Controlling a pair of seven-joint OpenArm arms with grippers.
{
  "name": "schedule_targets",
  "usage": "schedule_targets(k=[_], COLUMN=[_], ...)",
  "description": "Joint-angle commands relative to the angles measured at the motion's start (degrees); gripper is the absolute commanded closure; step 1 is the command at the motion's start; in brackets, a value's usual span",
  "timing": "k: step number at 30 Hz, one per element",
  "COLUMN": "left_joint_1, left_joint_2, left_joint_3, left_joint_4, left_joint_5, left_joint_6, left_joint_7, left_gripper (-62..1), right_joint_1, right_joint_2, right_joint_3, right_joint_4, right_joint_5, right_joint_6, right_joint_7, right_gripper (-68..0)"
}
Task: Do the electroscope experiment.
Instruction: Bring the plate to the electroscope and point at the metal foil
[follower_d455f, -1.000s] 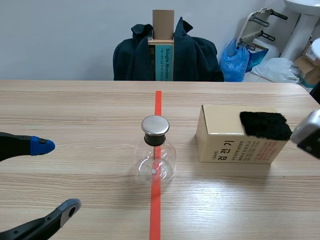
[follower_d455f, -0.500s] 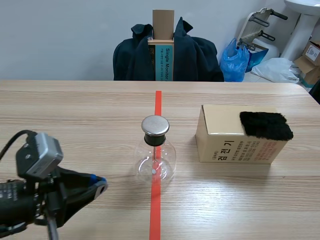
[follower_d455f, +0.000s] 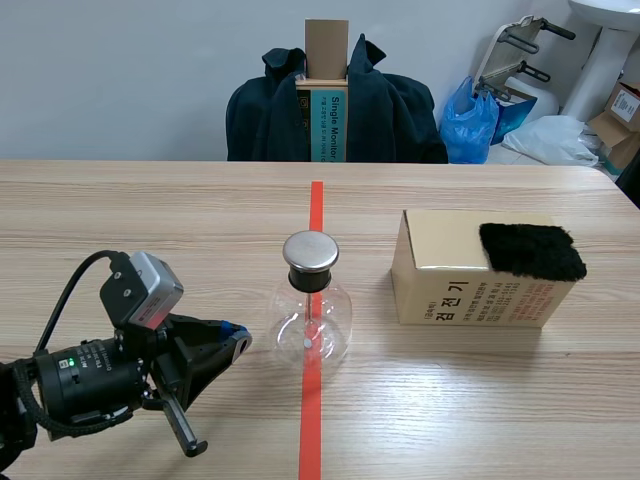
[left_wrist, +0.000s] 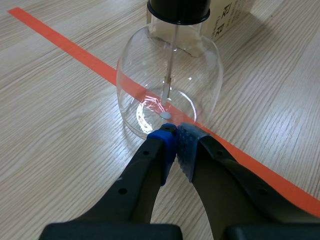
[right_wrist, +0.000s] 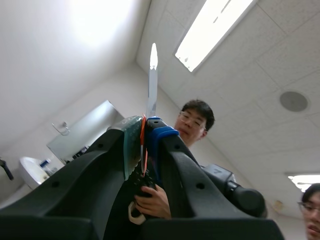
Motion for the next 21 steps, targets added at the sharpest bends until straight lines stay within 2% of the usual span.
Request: schedule_targets(k=[1,5,9,15,21], left_joint_1=[0.0,-0.2,-0.3,-0.3,-0.3], left_joint_2=[0.2,0.2,0.2,0.2,0.2], left_joint_3=[0.0,0.0,0.0,0.0,0.0], left_joint_4=[1.3,1.3,1.3,1.3,1.3], left_joint_5=[-0.6,-0.6,-0.6,-0.6,-0.6], left_joint_6=[0.4,1.1,1.1,1.2,1.2], left_joint_7=[-1.3,-1.7,-1.7,-1.7,-1.6], left_gripper=[-1.8,-1.8,-1.8,-1.8,-1.9], right_joint_1=[1.3,2.7,3.0,3.0,3.0], right_joint_2=[0.7,0.7,0.7,0.7,0.7], right_joint_3=[-2.0,-8.7,-15.0,-19.8,-20.5], right_joint_4=[0.0,-3.2,-10.9,-23.8,-33.2], right_joint_5=[-1.3,-6.5,-14.1,-20.4,-24.9], right_joint_6=[1.1,1.9,0.9,-6.0,-8.5], right_joint_7=[-0.9,-2.1,-1.7,2.1,5.5], right_gripper=[-0.9,-0.9,-0.9,-0.9,-0.9])
